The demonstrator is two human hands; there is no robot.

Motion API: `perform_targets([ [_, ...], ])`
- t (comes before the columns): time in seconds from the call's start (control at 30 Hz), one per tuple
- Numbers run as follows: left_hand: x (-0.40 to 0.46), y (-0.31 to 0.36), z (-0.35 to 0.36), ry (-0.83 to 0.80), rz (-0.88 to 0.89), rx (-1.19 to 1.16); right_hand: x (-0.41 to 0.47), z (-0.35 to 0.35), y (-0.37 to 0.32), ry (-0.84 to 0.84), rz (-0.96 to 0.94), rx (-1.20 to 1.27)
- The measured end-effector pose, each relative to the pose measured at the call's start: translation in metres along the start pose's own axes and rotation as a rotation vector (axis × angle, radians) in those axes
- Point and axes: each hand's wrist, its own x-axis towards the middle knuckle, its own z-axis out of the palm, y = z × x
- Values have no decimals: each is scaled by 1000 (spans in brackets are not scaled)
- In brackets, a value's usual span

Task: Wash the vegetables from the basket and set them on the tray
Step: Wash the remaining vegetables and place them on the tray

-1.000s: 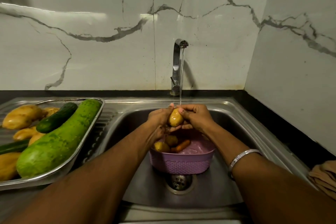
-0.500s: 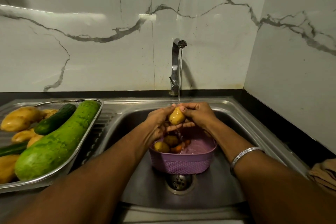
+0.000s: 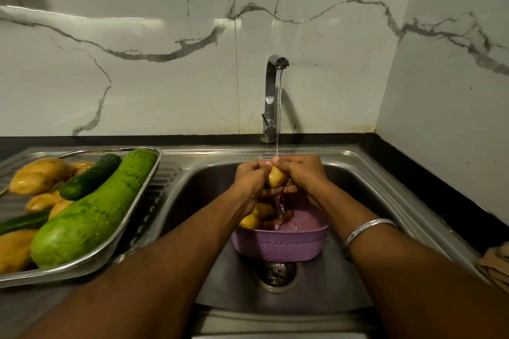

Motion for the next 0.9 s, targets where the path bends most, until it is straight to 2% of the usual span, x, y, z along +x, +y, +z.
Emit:
perform_targets([
  [0.17, -1, 3, -7, -23, -30, -9, 1, -9, -7, -80, 114, 27],
  [0.33, 1, 2, -8, -43, -3, 10, -1, -7, -6, -43, 142, 69],
  [0.47, 3, -1, -7, -43, 78, 29, -5, -7, -8, -54, 178, 117],
  [0.63, 9, -11, -12, -37, 257, 237, -8, -7, -5, -30, 162, 62],
  [0.73, 15, -17, -12, -30, 438, 433, -9, 0, -5, 32, 140, 25],
  [0.83, 17, -19, -10, -8, 469, 475, -7, 5, -4, 74, 112, 4],
  [0.9, 21, -18, -12, 23, 420, 458, -6, 6, -6, 54, 114, -1],
])
